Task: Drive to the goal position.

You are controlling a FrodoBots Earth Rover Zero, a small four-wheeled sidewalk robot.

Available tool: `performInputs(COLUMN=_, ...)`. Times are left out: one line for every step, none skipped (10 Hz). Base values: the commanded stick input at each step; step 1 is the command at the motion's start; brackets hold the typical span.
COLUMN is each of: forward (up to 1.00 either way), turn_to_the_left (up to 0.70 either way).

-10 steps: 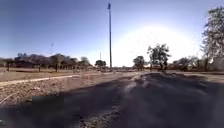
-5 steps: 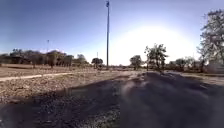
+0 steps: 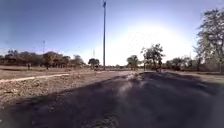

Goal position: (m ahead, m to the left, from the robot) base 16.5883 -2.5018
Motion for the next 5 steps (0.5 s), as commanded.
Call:
performInputs(forward=0.5, turn_to_the_left=0.0)
performInputs(forward=0.5, turn_to_the_left=0.0)
performInputs(forward=0.5, turn_to_the_left=0.0)
performInputs(forward=0.5, turn_to_the_left=0.0)
performInputs(forward=0.5, turn_to_the_left=0.0)
